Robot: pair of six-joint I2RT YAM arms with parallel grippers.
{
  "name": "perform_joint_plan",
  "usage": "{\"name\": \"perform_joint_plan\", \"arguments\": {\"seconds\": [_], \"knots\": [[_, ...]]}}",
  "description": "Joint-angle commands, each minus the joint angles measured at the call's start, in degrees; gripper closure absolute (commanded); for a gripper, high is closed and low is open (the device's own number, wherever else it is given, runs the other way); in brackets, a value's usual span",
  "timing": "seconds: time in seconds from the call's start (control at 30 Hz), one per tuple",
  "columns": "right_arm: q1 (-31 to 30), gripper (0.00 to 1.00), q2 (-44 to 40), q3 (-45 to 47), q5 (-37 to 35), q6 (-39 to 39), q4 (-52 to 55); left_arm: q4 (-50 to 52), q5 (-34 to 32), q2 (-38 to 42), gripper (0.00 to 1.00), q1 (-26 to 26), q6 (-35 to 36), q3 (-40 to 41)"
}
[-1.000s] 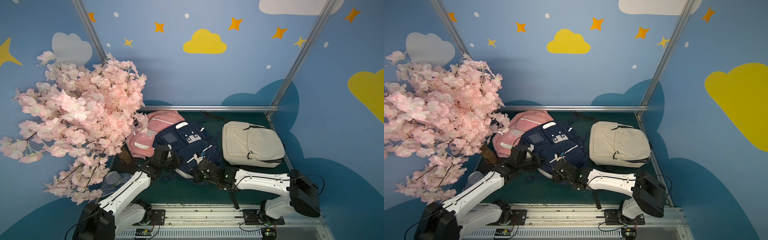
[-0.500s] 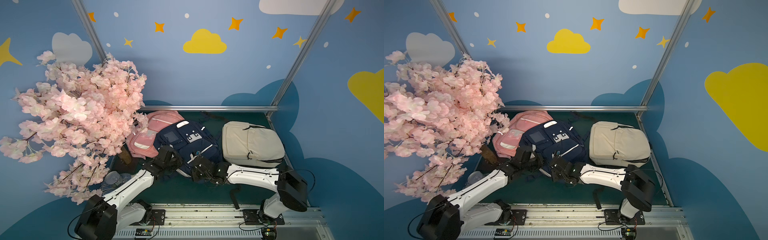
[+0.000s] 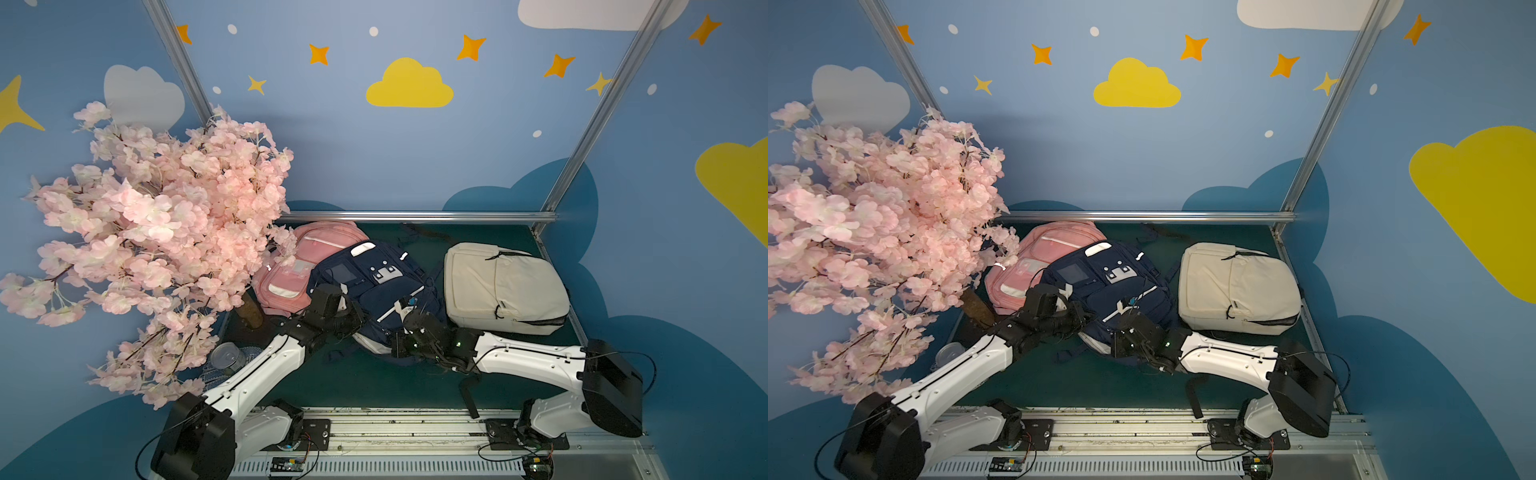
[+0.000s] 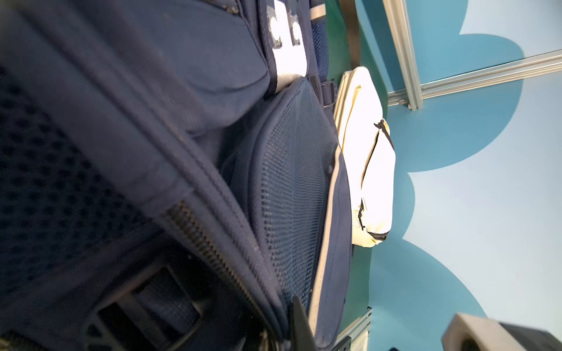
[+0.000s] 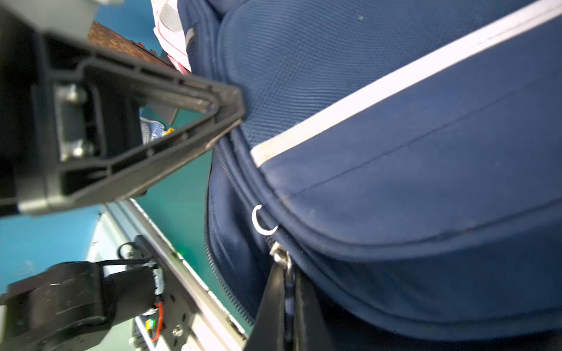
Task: Zip up the backpack
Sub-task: Zip the zipper on the backpack.
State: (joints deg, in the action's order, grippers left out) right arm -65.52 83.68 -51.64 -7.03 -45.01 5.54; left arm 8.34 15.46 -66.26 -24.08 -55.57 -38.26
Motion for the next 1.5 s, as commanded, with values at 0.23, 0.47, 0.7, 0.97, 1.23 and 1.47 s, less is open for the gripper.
{"name": "perform_joint_plan", "arguments": {"seconds": [0.23, 0.47, 0.7, 0.97, 1.23, 1.47], "knots": [[-1.6, 1.0, 2.8, -1.2, -9.8, -0.6, 0.0, 2.3, -8.2, -2.8, 0.57, -2.5, 4.1, -0.8], [-0.9, 1.0, 5.3, 1.0, -9.2, 2.5, -13.8, 10.5, -20.5, 18.1, 0.42, -14.1, -9.8, 10.8], [-1.2, 1.0, 6.6, 1.1, -6.3, 2.8, -17.9, -7.6, -18.6, 22.7, 0.47, -18.8, -16.5, 22.0], [-3.2, 1.0, 5.6, 1.5, -7.2, 3.5, -17.5, -22.0, -16.0, 12.5, 0.54, -18.9, -14.3, 22.1], [-1.6, 1.0, 4.6, 4.1, -9.1, 2.9, -17.6, -11.6, -24.5, 26.5, 0.51, -23.0, -15.8, 24.6], [-2.4, 1.0, 4.9, 2.9, -8.1, 3.5, -17.9, -11.9, -27.7, 30.2, 0.46, -23.1, -15.3, 25.0]]}}
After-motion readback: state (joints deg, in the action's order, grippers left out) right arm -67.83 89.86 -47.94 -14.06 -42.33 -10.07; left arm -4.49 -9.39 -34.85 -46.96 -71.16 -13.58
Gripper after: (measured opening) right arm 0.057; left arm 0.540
